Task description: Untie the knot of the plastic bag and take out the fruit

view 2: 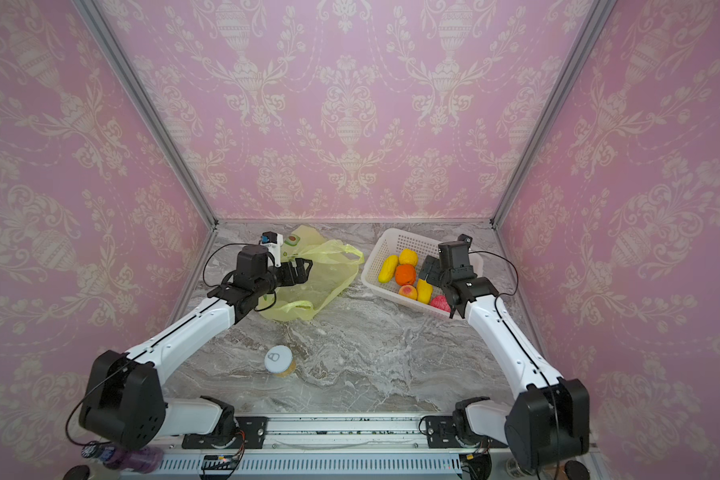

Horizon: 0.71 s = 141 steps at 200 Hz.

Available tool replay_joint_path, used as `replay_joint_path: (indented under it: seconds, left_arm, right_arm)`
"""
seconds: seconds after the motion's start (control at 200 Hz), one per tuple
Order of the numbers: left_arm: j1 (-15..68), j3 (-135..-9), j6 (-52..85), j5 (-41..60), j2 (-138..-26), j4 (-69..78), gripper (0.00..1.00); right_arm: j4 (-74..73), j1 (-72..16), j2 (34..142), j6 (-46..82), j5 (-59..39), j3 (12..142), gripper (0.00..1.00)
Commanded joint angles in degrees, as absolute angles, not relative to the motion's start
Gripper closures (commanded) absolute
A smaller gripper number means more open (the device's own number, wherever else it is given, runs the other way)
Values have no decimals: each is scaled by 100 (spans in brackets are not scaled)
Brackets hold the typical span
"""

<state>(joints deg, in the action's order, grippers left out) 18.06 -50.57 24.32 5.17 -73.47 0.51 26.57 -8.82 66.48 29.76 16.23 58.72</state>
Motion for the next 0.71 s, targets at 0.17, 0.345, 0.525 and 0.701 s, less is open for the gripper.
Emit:
replay_joint_path:
  seconds: [0.17, 0.345, 0.525, 0.701]
  left_arm:
    - [1710, -3849, 2418, -2659, -5580, 562, 1]
    - [1514, -3385, 2596, -3493, -5168, 744, 1]
    - [1401, -3454, 2577, -3247, -5511, 791, 1]
    - [1397, -3735, 2596, -2262, -6271, 847, 1]
  right_arm:
    - [2880, -154, 4907, 3092, 3208, 4838, 0]
    - [2092, 485, 4154, 2981, 3509, 3638, 0]
    - [1851, 1339, 4448, 3266, 3301, 3129, 0]
    - [1129, 1912, 5282, 3366, 2654, 2754, 0]
